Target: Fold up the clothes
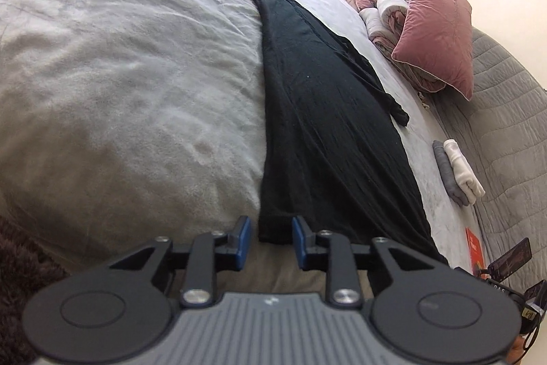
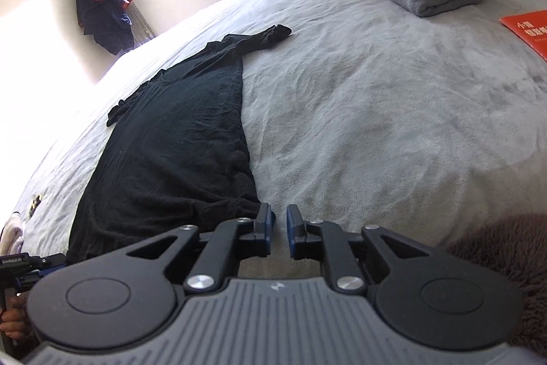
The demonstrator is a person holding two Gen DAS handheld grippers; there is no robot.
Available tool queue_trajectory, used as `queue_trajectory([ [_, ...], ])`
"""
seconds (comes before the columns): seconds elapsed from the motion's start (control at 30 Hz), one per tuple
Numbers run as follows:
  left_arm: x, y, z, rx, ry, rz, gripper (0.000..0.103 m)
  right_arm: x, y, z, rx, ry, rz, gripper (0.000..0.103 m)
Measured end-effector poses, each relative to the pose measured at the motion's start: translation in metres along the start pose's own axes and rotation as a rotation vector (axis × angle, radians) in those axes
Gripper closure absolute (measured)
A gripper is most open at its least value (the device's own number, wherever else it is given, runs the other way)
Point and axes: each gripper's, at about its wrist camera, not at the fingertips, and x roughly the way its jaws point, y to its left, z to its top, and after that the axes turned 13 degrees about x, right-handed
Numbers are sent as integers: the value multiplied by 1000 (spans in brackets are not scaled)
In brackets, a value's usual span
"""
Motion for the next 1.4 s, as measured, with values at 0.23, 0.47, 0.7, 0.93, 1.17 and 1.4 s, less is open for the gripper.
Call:
queue_trajectory([
  [0.23, 15, -4, -3, -29, 13, 10, 101, 8, -5, 6, 100, 25, 57, 68],
  [0.47, -31, -23, 1, 53, -165, 69, 102, 31, 19, -11, -76, 54, -41, 96],
  [0.7, -79, -43, 5, 185, -259, 141, 102, 4, 22, -7, -96, -27, -17, 97],
  [0.93, -28, -16, -13, 184, -37, 331, 102, 19, 19, -13, -128, 37, -72, 97],
  [1.17, -29, -8, -13, 177, -15, 308, 100, 18, 22, -14, -168, 59, -66, 89],
  [1.4, -44, -30, -7, 217, -101, 253, 96, 10, 25, 5, -128, 46, 17, 88],
])
